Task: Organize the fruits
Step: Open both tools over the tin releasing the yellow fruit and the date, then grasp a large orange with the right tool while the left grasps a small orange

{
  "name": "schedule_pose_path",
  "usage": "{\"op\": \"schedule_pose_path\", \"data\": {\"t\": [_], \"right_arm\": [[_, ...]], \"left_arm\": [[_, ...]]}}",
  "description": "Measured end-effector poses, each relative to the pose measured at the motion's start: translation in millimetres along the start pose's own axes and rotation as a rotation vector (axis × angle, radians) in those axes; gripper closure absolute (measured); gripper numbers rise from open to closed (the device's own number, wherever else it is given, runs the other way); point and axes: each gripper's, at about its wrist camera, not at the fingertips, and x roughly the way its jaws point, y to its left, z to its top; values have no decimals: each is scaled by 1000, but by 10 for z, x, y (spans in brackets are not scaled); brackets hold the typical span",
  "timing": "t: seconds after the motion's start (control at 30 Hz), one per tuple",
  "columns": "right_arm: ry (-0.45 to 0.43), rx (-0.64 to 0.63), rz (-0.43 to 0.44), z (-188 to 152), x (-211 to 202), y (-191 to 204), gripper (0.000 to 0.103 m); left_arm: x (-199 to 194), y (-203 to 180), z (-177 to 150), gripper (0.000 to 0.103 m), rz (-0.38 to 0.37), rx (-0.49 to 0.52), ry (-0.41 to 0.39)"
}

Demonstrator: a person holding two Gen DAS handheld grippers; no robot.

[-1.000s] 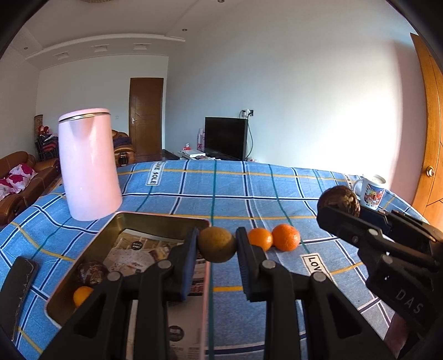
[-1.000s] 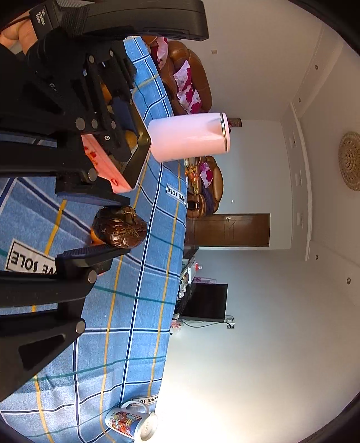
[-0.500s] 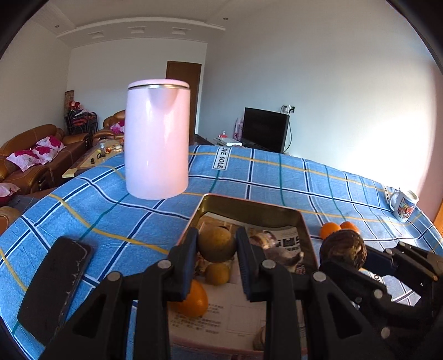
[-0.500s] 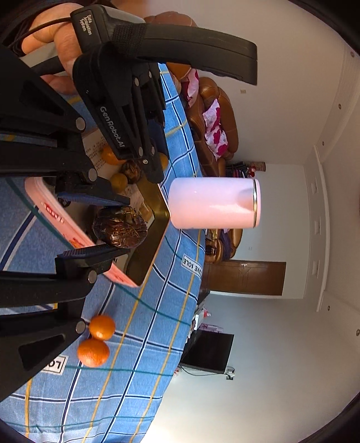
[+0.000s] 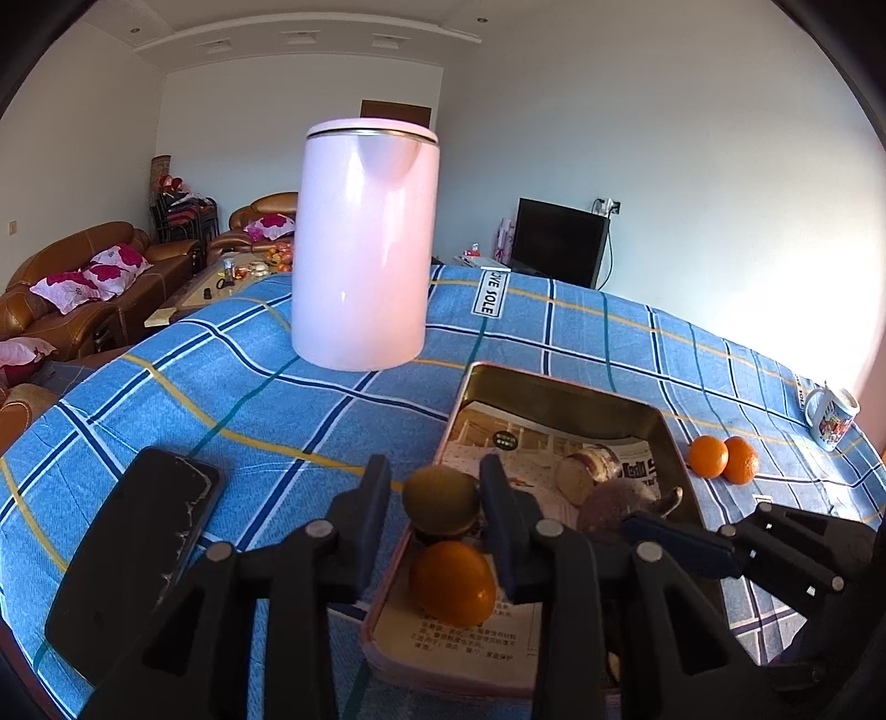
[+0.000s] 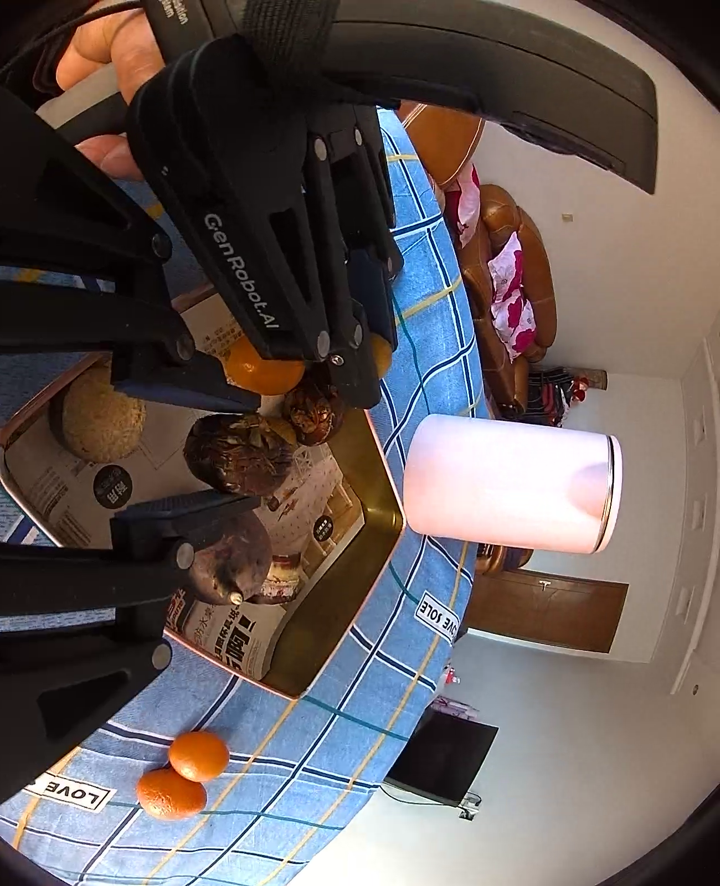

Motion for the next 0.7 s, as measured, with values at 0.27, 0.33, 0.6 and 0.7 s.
{"op": "schedule_pose_path", "data": {"t": [0.27,0.33,0.6,0.7], "right_arm": [[-94,15,-101,-129,-488,-340,47],[-95,45,-153,-184,-621,-614,46],[-3,320,-291,-395,-686,-1870,46],[32,365,-275,-481,-582,-2049,46]], "left_arm": [[-223,-297,95,33,-33,32,-67],[-262,-461,116,29,-56,52,-78],[-193,-1262,156,29,-145,191,-65],[-62,-1406,172,29,-151,200,-36]]}}
